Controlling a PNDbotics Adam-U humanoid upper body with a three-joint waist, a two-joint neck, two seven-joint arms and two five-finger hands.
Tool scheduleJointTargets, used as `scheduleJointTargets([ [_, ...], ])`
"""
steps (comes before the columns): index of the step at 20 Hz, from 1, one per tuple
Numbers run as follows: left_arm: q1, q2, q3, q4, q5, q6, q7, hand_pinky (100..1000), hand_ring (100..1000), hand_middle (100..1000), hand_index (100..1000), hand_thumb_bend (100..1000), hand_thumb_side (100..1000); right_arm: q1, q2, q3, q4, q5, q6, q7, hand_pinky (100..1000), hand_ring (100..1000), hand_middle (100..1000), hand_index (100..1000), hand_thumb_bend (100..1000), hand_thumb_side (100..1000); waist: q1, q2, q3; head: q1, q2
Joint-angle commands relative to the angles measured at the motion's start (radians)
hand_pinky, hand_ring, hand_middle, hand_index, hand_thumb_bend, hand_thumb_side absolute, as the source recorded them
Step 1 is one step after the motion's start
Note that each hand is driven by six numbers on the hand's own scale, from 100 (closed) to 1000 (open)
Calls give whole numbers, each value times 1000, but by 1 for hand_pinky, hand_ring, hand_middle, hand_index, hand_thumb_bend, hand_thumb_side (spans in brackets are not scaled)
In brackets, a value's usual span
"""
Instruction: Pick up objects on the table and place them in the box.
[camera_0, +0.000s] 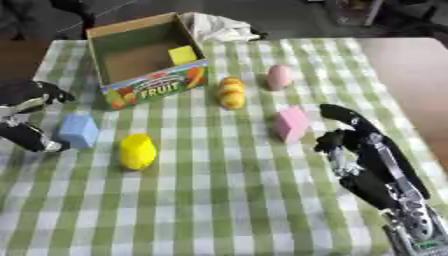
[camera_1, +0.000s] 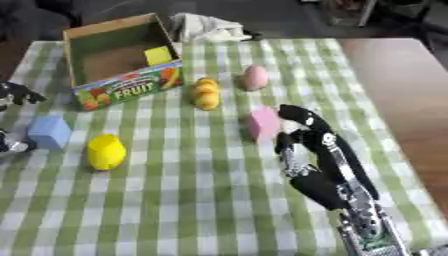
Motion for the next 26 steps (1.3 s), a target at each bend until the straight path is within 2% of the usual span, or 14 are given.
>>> scheduleJointTargets([
  [1,-32,-1,20,40,-7,-8,18,834,799,785,926,446,349,-9,-9,3,-21,-3,-2,4,691,531,879,833,100,470,0,-6,-3,4,4],
  [7,-71,-33,23,124,-23,-30,47,832,796,771,915,409,342,-15,-6,6,-24,-3,-2,7,691,531,879,833,100,470,-4,7,-19,12,4],
  [9,-80,-42,25,139,-29,-35,56,821,772,738,893,384,335,-17,-5,6,-24,-3,-2,8,691,531,879,833,100,470,-4,10,-23,13,4],
  [12,-84,-46,23,143,-20,-42,66,747,615,537,769,281,303,-18,-3,5,-23,-3,-2,8,691,531,879,833,100,470,-4,13,-28,12,4],
  [13,-83,-45,22,137,-10,-45,63,744,609,529,762,277,301,-18,-3,5,-23,-2,-2,7,691,531,879,833,100,470,-4,13,-29,11,4],
  [14,-81,-40,22,126,2,-48,57,720,551,460,703,250,291,-17,-3,4,-23,-2,-1,6,691,531,879,833,100,470,-3,12,-29,11,4],
  [16,-79,-24,23,91,30,-48,35,711,517,417,667,244,289,-17,-4,4,-22,-1,-1,5,691,531,879,832,100,470,-1,11,-29,10,4],
  [22,-94,61,62,-72,123,-11,-36,708,507,398,654,208,271,-15,-6,3,-18,0,-1,3,691,531,879,832,100,471,6,4,-26,6,4],
  [26,-134,74,98,-99,147,43,12,690,529,422,676,170,246,-13,-7,4,-16,0,-1,3,691,531,879,832,100,471,6,1,-29,8,4],
])
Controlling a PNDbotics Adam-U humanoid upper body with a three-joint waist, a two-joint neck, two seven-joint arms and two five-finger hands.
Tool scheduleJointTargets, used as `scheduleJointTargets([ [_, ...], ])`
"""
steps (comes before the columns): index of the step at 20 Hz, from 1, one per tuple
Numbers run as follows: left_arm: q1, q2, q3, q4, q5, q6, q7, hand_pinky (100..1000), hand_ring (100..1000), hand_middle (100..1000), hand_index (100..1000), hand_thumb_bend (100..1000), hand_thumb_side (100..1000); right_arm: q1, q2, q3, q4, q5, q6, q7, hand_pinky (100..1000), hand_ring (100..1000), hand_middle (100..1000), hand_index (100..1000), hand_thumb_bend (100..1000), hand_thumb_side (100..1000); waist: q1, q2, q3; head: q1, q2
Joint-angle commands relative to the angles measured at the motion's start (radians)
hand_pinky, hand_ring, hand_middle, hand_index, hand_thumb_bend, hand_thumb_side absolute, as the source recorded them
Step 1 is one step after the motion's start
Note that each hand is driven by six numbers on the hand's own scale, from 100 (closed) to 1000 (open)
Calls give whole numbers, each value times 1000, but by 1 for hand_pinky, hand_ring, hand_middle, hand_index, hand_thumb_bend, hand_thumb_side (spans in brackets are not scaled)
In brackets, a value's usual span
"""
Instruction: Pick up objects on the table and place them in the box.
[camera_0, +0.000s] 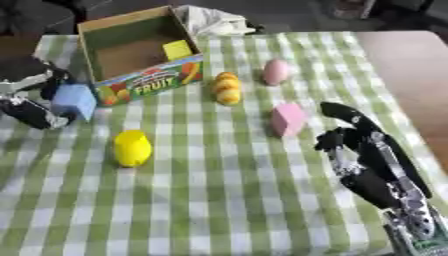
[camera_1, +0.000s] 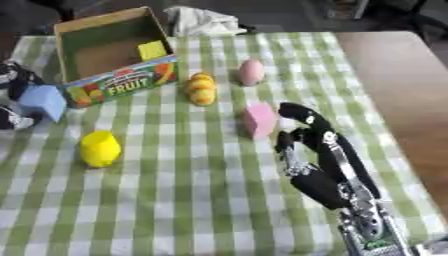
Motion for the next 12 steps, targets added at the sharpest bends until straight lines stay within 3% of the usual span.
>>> scheduleJointTargets([
  [1,-48,29,34,-11,5,44,52,692,543,443,687,157,246,0,-7,0,-15,0,-2,0,691,531,879,832,100,471,4,-16,-4,1,4],
  [12,-217,-152,55,332,-224,140,327,703,626,544,767,125,239,-23,-11,21,-22,-8,-7,21,691,530,880,832,100,473,11,21,-78,48,4],
])
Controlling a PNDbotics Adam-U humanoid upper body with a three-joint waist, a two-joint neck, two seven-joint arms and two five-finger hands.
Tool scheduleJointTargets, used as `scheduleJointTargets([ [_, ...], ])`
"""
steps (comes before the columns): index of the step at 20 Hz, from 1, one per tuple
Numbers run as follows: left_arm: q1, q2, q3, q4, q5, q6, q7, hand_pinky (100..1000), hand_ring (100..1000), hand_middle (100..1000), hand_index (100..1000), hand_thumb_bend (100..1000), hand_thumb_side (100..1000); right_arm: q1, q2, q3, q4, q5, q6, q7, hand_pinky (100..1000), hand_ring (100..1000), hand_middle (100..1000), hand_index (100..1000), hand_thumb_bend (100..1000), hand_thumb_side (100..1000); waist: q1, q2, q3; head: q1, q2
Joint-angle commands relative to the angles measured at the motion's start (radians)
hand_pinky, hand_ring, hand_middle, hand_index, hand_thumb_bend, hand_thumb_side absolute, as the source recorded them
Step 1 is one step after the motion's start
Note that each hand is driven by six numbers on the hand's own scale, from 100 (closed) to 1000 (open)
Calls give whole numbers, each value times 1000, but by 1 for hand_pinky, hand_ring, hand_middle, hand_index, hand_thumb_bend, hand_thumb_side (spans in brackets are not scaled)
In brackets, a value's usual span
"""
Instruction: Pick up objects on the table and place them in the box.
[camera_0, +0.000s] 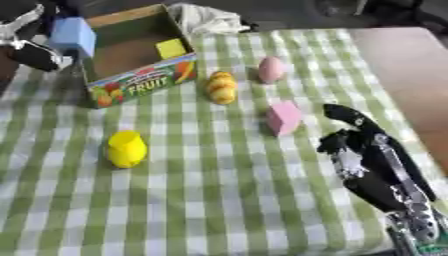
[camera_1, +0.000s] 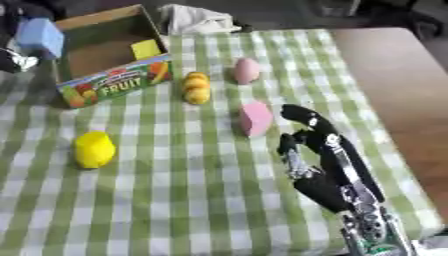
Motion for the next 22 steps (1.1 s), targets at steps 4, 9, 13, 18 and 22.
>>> scheduleJointTargets([
  [4,-50,-29,40,130,-80,39,103,715,683,673,854,124,246,-18,-14,6,-25,-4,-5,10,691,529,880,832,100,472,8,4,-26,21,4],
  [9,-44,-30,37,141,-82,41,88,790,775,809,929,202,257,-21,-15,5,-27,-3,-5,10,691,529,880,831,100,472,8,10,-28,21,4],
  [13,-35,-10,32,91,-40,29,63,834,814,859,956,204,415,-22,-16,5,-27,-2,-4,10,691,529,880,831,100,470,9,10,-22,17,4],
  [18,-27,23,15,22,-19,4,0,902,869,933,996,318,589,-22,-18,5,-27,-1,-5,11,691,528,880,831,100,469,10,7,-16,15,4],
  [22,-21,38,9,-7,-39,-8,-54,931,892,962,1000,392,605,-22,-19,4,-26,-1,-5,11,692,528,880,831,100,469,11,5,-15,13,4],
])
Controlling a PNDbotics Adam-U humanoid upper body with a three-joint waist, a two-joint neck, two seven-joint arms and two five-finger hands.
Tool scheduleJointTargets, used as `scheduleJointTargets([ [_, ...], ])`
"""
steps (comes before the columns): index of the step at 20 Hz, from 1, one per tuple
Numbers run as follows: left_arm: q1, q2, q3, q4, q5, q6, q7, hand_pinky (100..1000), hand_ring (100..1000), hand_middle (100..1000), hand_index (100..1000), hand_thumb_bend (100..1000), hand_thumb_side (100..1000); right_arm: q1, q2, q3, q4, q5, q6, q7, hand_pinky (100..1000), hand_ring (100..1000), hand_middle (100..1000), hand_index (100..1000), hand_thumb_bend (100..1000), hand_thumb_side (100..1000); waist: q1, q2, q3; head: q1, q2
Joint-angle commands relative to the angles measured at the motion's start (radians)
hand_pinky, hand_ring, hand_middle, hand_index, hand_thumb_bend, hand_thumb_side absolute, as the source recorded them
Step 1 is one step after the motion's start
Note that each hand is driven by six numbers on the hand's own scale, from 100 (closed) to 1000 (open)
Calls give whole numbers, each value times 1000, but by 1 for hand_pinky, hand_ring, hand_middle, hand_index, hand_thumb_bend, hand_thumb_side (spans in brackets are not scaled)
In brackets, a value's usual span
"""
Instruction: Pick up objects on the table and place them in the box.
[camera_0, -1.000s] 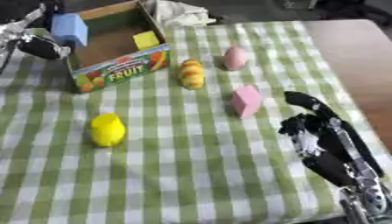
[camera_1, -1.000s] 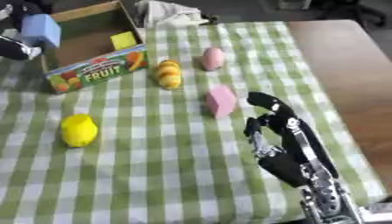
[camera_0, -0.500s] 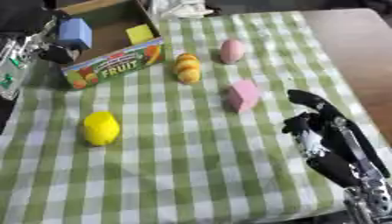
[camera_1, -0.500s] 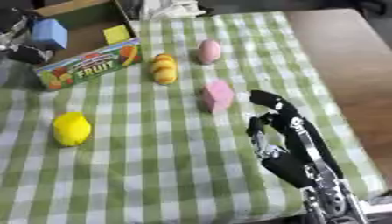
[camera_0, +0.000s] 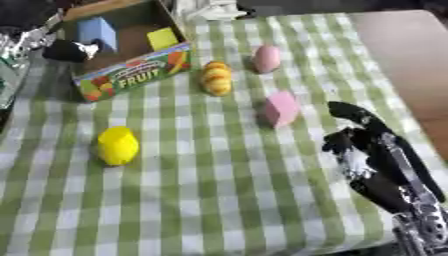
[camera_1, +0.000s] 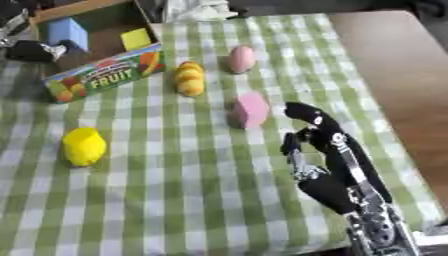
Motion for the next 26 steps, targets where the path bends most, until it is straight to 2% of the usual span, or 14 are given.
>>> scheduleJointTargets([
  [1,-12,46,-1,-40,-15,-10,-39,935,895,967,1000,407,607,-6,-18,-3,-21,0,-3,3,692,528,880,831,100,469,3,-19,0,-4,4],
  [4,-3,55,-6,-77,0,-34,-63,907,872,920,997,390,553,-6,-18,-4,-21,1,-3,2,692,527,880,831,100,469,5,-20,1,-8,4],
  [6,11,73,-26,-140,50,-83,-92,890,852,853,965,397,455,-7,-19,-5,-21,1,-3,2,692,526,880,831,100,469,8,-20,2,-11,4],
  [10,76,168,-105,-400,176,-194,-181,899,835,821,950,491,344,-10,-22,-8,-20,4,-3,0,692,526,881,831,100,469,14,-18,2,-18,4],
  [12,116,226,-142,-542,223,-224,-249,899,821,802,935,519,365,-11,-24,-8,-19,5,-3,-1,692,526,881,831,100,469,17,-18,1,-19,4],
  [13,135,250,-157,-605,243,-235,-284,891,806,787,922,637,388,-11,-25,-8,-19,5,-3,-1,692,526,881,831,100,469,19,-19,0,-19,4],
  [14,156,275,-172,-664,263,-242,-319,885,799,779,917,530,383,-11,-26,-9,-19,6,-3,-2,692,526,881,831,100,469,21,-19,0,-20,4],
  [17,212,324,-204,-788,316,-234,-416,859,775,753,900,531,391,-12,-30,-8,-18,6,-3,-1,693,526,881,831,100,468,25,-21,2,-21,4],
  [21,248,337,-241,-814,337,-214,-501,849,784,773,908,551,397,-11,-31,-6,-19,6,-4,2,693,526,881,832,100,466,23,-24,0,-22,4],
  [26,258,306,-280,-764,288,-224,-543,845,788,784,911,562,407,-9,-30,-5,-21,5,-4,3,693,526,881,832,100,465,17,-24,1,-21,4],
])
